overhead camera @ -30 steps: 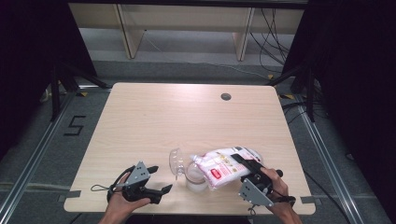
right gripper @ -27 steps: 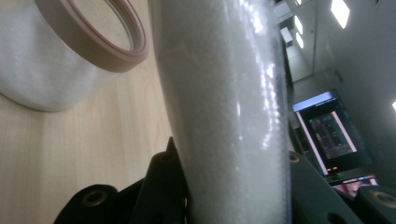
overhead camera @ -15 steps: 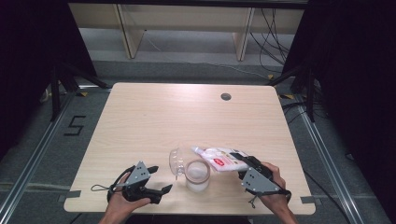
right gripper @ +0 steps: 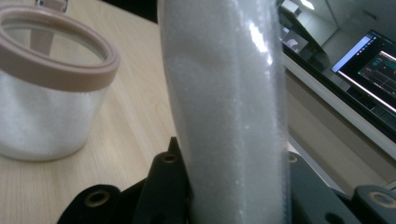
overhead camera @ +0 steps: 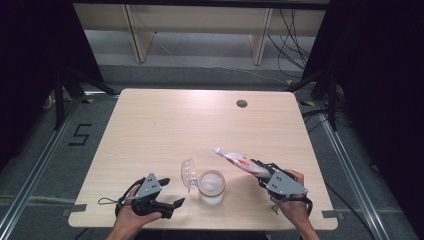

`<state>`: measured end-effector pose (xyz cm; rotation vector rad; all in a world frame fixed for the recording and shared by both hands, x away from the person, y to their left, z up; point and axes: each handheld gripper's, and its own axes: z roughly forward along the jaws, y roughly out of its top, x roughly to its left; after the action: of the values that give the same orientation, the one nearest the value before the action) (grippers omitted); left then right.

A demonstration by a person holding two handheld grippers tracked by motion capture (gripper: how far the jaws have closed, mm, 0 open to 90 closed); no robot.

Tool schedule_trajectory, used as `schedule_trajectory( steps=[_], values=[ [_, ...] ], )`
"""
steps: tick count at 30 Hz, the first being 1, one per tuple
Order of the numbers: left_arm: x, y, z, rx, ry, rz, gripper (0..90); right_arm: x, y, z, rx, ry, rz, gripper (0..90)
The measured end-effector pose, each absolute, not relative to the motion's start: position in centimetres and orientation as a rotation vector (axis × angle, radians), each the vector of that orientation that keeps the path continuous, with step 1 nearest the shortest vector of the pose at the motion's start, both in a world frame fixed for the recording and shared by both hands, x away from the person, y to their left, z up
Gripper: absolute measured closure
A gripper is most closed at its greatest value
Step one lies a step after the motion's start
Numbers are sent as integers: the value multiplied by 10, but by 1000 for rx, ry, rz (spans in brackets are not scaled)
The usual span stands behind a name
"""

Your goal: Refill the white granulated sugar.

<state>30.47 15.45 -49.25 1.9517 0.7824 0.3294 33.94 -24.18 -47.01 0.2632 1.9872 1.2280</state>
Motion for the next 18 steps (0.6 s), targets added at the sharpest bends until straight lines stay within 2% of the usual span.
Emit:
schedule_trajectory(
  steps=[18],
  values=[
    [306,156,-492,1954,757,338,160,360,-252,-490,469,2011,1363,755]
  ],
)
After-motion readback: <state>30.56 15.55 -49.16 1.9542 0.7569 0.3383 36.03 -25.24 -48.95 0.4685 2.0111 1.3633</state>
